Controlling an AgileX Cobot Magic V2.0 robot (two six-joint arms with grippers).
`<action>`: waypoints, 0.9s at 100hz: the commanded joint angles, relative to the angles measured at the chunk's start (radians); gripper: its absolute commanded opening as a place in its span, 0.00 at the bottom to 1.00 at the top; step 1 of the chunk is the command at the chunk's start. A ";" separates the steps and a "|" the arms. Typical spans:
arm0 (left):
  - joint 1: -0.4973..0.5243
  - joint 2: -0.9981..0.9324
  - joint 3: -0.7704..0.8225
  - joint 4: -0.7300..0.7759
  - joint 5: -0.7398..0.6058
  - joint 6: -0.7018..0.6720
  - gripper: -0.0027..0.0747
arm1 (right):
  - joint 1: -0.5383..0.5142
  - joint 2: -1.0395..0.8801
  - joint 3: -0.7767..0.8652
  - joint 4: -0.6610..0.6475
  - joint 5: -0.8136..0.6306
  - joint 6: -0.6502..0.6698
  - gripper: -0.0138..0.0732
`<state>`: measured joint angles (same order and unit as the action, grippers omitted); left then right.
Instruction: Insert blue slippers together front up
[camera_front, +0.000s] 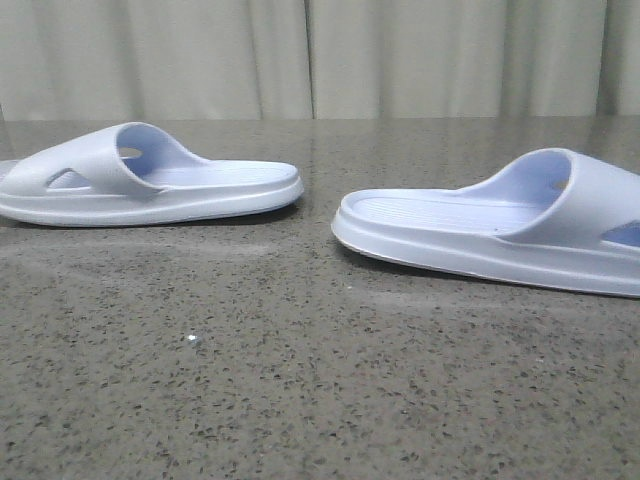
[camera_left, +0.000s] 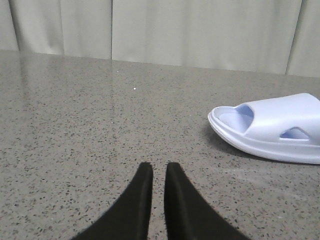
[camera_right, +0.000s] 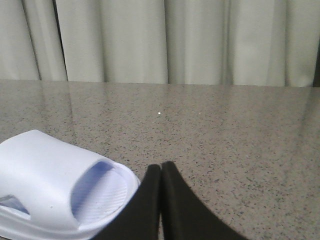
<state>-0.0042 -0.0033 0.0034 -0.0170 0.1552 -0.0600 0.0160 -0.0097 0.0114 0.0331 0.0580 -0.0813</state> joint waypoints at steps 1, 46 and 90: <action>0.000 -0.029 0.008 -0.003 -0.085 -0.008 0.05 | -0.005 -0.020 0.020 -0.006 -0.088 -0.002 0.07; 0.000 -0.029 0.008 -0.003 -0.085 -0.008 0.05 | -0.005 -0.020 0.020 -0.006 -0.088 -0.002 0.07; 0.000 -0.029 0.008 -0.103 -0.155 -0.008 0.05 | -0.005 -0.020 0.020 0.070 -0.140 -0.002 0.07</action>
<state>-0.0042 -0.0033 0.0034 -0.0580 0.1207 -0.0600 0.0160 -0.0097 0.0114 0.0502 0.0229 -0.0813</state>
